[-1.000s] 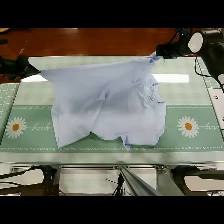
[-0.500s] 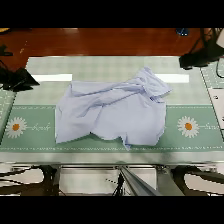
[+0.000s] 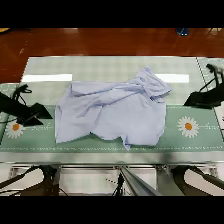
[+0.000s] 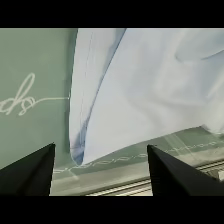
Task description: Fold the shirts.
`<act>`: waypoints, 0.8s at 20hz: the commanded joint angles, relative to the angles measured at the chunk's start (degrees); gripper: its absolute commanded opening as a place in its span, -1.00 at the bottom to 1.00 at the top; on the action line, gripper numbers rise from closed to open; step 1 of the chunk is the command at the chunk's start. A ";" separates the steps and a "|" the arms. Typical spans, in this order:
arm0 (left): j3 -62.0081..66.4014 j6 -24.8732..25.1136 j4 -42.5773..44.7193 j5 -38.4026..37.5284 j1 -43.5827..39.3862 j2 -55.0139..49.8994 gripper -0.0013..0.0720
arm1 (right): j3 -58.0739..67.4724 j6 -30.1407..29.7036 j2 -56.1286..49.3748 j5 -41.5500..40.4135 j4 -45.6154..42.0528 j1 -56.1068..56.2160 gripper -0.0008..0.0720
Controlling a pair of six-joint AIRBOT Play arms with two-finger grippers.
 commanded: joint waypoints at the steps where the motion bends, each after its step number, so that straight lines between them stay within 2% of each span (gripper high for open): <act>1: -9.75 2.21 -2.14 2.05 -0.04 3.06 0.89 | -11.39 -3.26 1.27 -1.60 7.19 -1.86 0.41; 4: -12.20 5.38 -2.43 2.45 -0.17 3.19 0.90 | -16.68 -4.76 1.27 -3.85 9.49 0.42 0.41; 6: -12.81 5.79 -2.12 2.93 -0.20 3.10 1.00 | -19.52 -4.74 1.27 -6.97 10.29 1.90 0.41; 9: -12.87 6.43 -2.25 4.59 -0.26 2.95 1.00 | -22.51 -4.74 1.27 -10.60 13.81 3.76 0.45; 16: -12.87 7.89 -2.29 6.86 -1.92 -1.22 1.00 | -25.97 -4.42 1.22 -12.63 14.21 9.81 0.51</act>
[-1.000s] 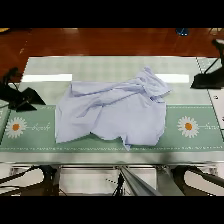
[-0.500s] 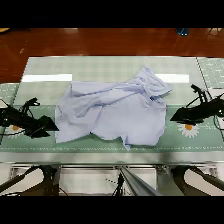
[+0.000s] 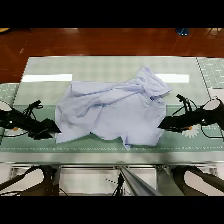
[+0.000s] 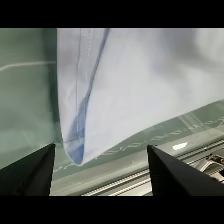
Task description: Fold the shirts.
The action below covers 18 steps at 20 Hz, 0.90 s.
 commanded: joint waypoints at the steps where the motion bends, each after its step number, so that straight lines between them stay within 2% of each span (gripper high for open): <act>1: -0.07 0.70 -0.02 2.69 -1.95 -3.17 1.00 | -1.16 0.94 -0.02 -2.62 0.85 2.95 0.51; 4: 0.00 -0.24 -0.02 7.85 -5.53 -7.43 1.00 | -1.16 3.43 -0.02 -5.79 2.23 6.01 0.51; 6: 0.00 -4.04 -0.02 10.82 -7.15 -9.86 1.00 | -1.16 7.41 -0.02 -7.13 1.90 8.70 0.49; 7: 0.00 -4.81 -0.07 11.82 -7.56 -10.71 0.92 | -1.16 9.62 -0.02 -8.17 1.64 10.03 0.38; 8: 0.00 -4.87 -0.42 11.96 -7.63 -11.21 0.04 | -1.16 10.91 -0.02 -9.20 1.55 11.15 0.01; 9: 0.00 -4.31 -0.46 11.61 -7.58 -11.26 -0.81 | -1.16 11.82 -0.02 -10.51 1.62 12.20 -0.47; 10: 0.15 -2.12 -0.48 10.56 -7.63 -11.13 -0.89 | -1.14 12.11 0.00 -11.34 1.84 12.81 -0.90; 13: 4.37 2.27 -0.46 2.40 -7.23 -9.29 -0.89 | 2.03 9.40 0.48 -8.59 1.27 12.48 -0.90; 16: 14.34 2.16 -1.01 -0.96 -5.97 -0.61 -0.89 | 10.84 7.39 5.90 -4.09 -1.11 12.26 -0.90; 18: 23.67 0.50 -4.68 -1.40 -4.11 5.95 -0.89 | 17.86 7.48 11.23 -3.52 -2.51 12.28 -0.90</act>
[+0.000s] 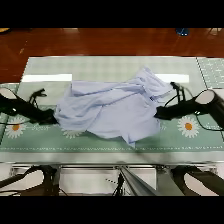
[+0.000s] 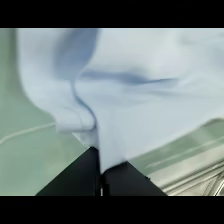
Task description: Fold the shirts.
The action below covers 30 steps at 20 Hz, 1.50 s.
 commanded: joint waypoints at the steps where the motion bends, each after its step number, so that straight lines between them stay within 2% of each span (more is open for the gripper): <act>1: 14.16 -2.23 -5.92 -2.71 2.62 9.81 -0.89 | 11.63 -0.68 8.31 1.92 -2.51 0.13 -0.90; 4: 26.03 -4.59 -11.87 -0.42 3.65 15.93 -0.89 | 21.03 1.16 15.65 0.37 -2.58 0.13 -0.90; 8: 39.19 -6.82 -11.96 0.09 4.09 20.31 -0.89 | 29.81 5.33 21.94 -0.15 -5.42 0.13 -0.90; 12: 50.10 -11.56 -5.90 0.02 4.72 23.85 -0.89 | 39.12 9.14 25.24 -0.04 -8.96 0.13 -0.90; 14: 54.66 -11.80 -3.45 -0.24 4.72 26.03 -0.89 | 44.22 11.37 25.83 0.61 -8.98 0.13 -0.90; 19: 61.92 -13.49 6.56 -6.14 4.70 31.54 -0.89 | 56.33 16.35 25.83 10.34 -12.46 0.13 -0.90; 24: 61.92 -14.67 6.71 -15.67 4.52 35.06 -0.89 | 61.07 20.13 25.81 23.74 -16.37 0.13 -0.90; 27: 59.30 -14.93 6.73 -19.08 3.17 33.75 -0.89 | 61.07 19.10 23.10 31.80 -22.25 0.13 -0.90; 30: 50.38 -14.88 6.45 -19.89 2.01 31.30 -0.89 | 61.07 13.46 14.21 39.39 -24.35 0.13 -0.90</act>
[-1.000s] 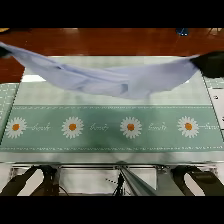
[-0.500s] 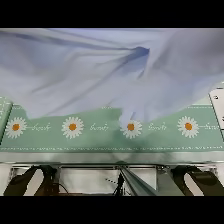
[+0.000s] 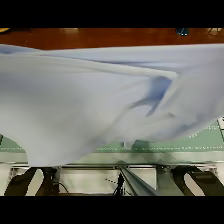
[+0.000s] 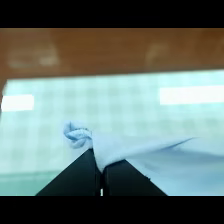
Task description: Fold the shirts.
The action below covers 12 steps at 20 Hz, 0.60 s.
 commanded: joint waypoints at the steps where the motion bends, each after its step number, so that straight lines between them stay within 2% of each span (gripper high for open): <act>1: -10.27 0.13 0.13 -2.32 -1.27 -2.60 -0.89 | 0.44 -4.63 -9.90 9.07 -2.45 0.09 -0.90; 3: -18.86 0.74 0.13 1.44 -1.29 -5.77 -0.89 | 0.44 -7.02 -18.73 7.23 1.11 0.09 -0.90; 6: -27.10 2.58 -0.57 9.14 -1.51 -14.12 -0.89 | 0.44 -9.55 -32.02 -2.03 1.70 0.09 -0.90; 9: -28.11 2.58 -2.54 15.63 -2.58 -26.16 -0.89 | 0.44 -9.57 -43.25 -12.13 1.77 0.09 -0.90; 12: -28.06 3.06 -8.59 21.70 -4.11 -37.48 -0.89 | 0.44 -9.22 -51.21 -17.07 2.38 0.09 -0.90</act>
